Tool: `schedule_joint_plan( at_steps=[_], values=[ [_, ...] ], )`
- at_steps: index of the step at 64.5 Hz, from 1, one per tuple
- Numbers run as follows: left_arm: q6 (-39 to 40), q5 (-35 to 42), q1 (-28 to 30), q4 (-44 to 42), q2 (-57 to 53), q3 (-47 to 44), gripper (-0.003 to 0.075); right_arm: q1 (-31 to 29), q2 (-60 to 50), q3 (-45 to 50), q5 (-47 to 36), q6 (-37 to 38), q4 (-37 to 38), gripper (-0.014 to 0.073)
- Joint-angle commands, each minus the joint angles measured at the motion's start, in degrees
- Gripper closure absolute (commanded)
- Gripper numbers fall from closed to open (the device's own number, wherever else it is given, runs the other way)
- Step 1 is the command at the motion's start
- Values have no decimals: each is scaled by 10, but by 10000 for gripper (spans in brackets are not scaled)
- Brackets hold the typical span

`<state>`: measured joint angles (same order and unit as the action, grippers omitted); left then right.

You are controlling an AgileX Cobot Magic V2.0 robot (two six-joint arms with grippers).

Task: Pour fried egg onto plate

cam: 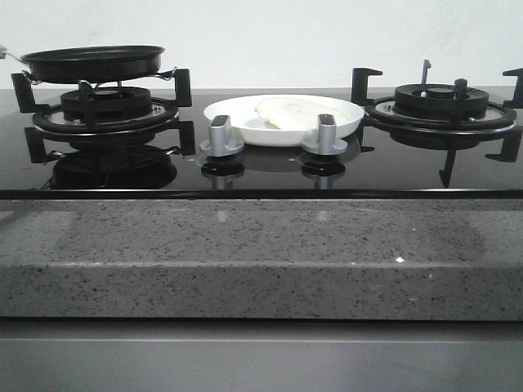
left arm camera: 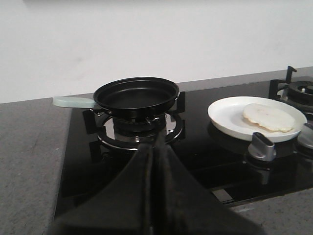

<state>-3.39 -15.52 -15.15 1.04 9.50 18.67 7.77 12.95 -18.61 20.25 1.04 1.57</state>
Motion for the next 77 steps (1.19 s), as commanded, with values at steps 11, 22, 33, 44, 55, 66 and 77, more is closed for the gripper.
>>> schedule_joint_plan(
  at_steps=[11, 22, 33, 44, 55, 66, 77],
  values=[
    [6, 50, 87, 17, -112, -99, 739, -3, 4, -16, -47, -1, -2, 654],
    [6, 56, 143, 24, -109, -151, 739, -3, 4, -16, -47, -1, -2, 654],
    [6, 103, 164, 25, -109, -195, 739, -3, 4, -16, -47, -1, -2, 654],
    [6, 110, 164, 25, -109, -193, 739, -3, 4, -16, -47, -1, -2, 654],
    [6, 111, 164, 25, -109, -193, 739, -3, 4, -16, -47, -1, -2, 654],
    [6, 111, 164, 25, -109, -193, 739, -3, 4, -16, -46, -1, -2, 654],
    [6, 111, 164, 25, -109, -193, 739, -3, 4, -16, -46, -1, -2, 654]
  ],
)
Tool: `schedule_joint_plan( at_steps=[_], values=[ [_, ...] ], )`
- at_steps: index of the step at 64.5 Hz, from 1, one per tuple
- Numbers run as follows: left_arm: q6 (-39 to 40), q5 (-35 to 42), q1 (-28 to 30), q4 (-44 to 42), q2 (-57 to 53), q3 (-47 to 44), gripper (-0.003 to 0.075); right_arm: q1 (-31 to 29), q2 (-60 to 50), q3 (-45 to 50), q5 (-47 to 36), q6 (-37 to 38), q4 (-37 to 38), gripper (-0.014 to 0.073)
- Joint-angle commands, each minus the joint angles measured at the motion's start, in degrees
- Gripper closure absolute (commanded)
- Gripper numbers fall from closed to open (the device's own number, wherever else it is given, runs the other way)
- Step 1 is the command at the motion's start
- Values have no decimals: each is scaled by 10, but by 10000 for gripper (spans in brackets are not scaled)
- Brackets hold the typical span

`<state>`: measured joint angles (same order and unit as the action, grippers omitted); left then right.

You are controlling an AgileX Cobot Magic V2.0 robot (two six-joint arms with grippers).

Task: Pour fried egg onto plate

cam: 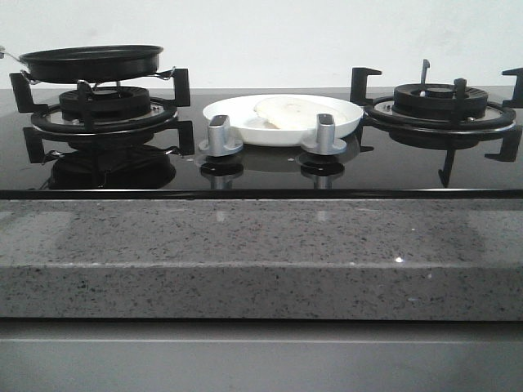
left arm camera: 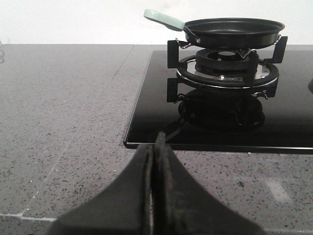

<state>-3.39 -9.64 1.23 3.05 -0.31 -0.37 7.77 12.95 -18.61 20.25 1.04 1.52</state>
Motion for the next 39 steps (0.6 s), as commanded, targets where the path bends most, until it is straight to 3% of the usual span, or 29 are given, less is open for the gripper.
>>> schedule_joint_plan(
  at_steps=[1, 28, 39],
  values=[
    [6, 53, 0, 5, -11, -3, 739, -3, 4, -16, -46, -1, -1, 654],
    [6, 53, 0, 5, -11, -3, 739, -3, 4, -12, -50, -1, 9, 654],
    [6, 53, 0, 5, -11, -3, 739, -23, -13, 55, -124, -1, -9, 654]
  ],
)
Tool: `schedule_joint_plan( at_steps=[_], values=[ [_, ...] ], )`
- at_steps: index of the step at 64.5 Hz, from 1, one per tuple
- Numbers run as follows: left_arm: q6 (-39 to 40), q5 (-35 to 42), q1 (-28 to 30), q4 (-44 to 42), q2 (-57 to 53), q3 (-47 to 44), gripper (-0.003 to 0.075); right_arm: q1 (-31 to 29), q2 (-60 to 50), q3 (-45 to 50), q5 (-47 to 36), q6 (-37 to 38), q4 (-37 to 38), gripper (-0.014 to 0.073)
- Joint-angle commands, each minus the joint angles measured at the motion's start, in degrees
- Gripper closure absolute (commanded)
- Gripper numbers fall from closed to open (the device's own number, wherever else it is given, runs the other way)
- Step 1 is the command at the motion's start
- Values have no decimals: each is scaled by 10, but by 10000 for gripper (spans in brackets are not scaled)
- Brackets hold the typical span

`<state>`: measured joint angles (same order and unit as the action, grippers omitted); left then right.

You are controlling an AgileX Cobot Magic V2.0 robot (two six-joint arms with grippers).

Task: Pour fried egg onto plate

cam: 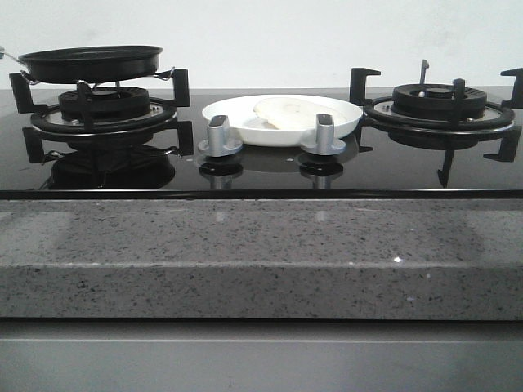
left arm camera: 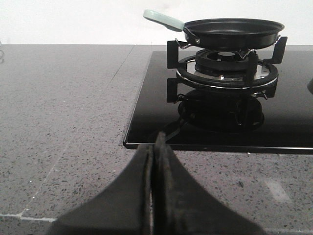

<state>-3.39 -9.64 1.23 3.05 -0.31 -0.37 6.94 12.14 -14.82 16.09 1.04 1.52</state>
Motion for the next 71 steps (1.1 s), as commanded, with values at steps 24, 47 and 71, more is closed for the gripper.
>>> schedule_joint_plan(
  at_steps=[24, 47, 71],
  values=[
    [6, 53, 0, 5, -11, -3, 739, -86, -134, 161, -128, -1, -49, 654],
    [6, 53, 0, 5, -10, -3, 739, -86, -139, 161, -104, -2, -22, 654],
    [6, 53, 0, 5, -10, -3, 739, -86, -139, 161, -104, -2, -22, 654]
  ],
)
